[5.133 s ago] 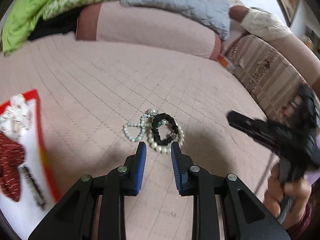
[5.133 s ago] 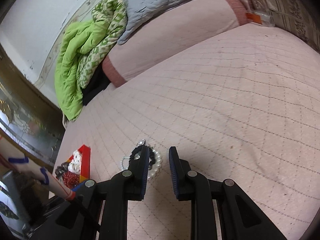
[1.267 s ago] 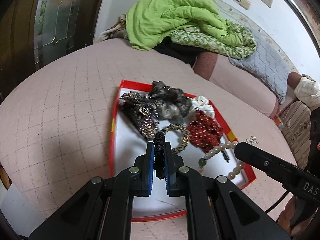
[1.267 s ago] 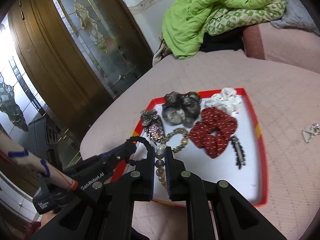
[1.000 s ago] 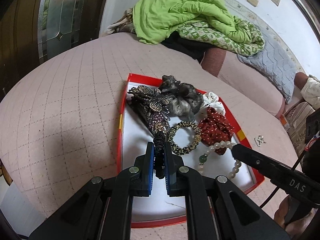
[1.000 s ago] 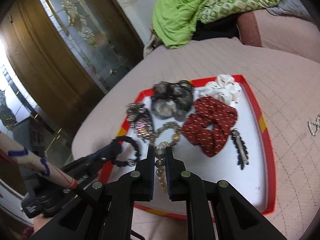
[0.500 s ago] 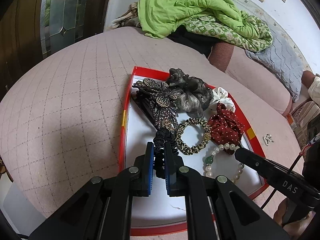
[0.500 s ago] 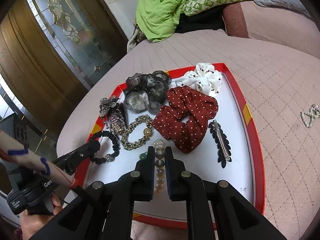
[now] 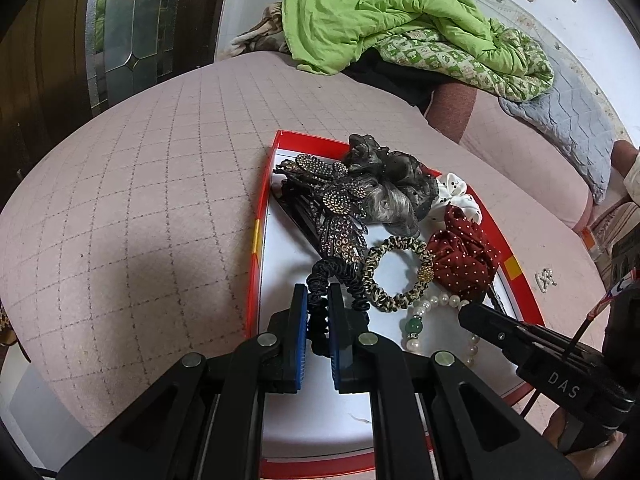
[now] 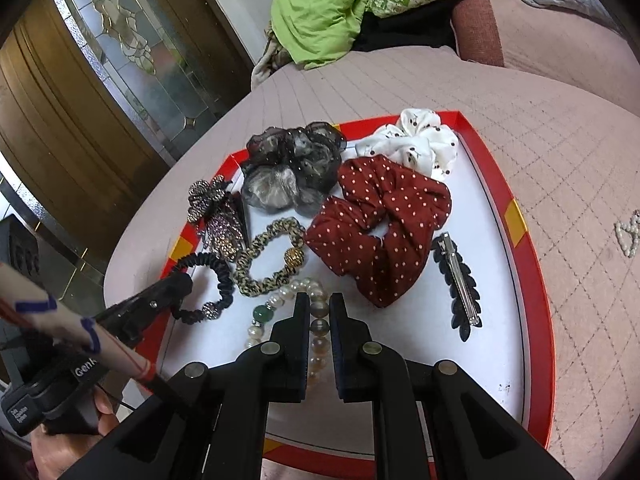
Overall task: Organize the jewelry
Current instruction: 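Carry black bracelet and pearl bracelet to the tray and open both grippers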
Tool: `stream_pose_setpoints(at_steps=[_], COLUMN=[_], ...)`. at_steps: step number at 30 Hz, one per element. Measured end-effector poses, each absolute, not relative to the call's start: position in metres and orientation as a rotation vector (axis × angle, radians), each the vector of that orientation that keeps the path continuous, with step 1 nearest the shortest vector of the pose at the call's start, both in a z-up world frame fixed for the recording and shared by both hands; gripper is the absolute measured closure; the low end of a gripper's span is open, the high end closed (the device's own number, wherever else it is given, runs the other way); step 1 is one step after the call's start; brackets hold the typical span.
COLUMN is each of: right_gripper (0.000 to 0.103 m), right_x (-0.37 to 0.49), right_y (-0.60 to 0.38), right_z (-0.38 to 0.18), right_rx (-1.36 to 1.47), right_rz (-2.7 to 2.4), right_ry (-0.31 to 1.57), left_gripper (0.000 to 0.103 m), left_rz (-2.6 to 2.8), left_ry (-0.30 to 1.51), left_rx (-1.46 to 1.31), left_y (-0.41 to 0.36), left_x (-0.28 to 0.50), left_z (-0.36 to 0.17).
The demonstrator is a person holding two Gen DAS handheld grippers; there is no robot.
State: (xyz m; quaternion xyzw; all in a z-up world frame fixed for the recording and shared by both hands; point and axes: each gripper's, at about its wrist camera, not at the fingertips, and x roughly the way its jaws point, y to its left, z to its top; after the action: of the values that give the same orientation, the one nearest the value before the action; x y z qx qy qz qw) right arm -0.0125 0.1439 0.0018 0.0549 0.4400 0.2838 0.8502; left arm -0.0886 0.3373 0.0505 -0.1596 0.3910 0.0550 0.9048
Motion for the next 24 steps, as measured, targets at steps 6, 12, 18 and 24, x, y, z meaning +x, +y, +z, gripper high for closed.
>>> stream_pose_setpoints(at_steps=[6,12,18,24], right_gripper=[0.091,0.090,0.089,0.089], right_x=[-0.014,-0.017,-0.021,-0.035], right_y=[0.143,0.142,0.134,0.109], right_z=[0.003,0.007,0.015,0.038], right_rx=[0.108,0.097,0.113,0.138], right_rz=[0.600,0.605,0.606,0.599], right_ry=[0.927,0.921,0.906,0.852], left_gripper=[0.093,0.079,0.079,0.078], left_rz=[0.116,0.126,0.127,0.105], left_ry=[0.802,0.785,0.741,0.699], left_rx=[-0.328,-0.312,-0.295,-0.217], left_y=[0.337,0.333,0.329,0.303], left_x=[-0.088,-0.089,-0.092,-0.097], left_z=[0.051,0.055,0.063,0.073])
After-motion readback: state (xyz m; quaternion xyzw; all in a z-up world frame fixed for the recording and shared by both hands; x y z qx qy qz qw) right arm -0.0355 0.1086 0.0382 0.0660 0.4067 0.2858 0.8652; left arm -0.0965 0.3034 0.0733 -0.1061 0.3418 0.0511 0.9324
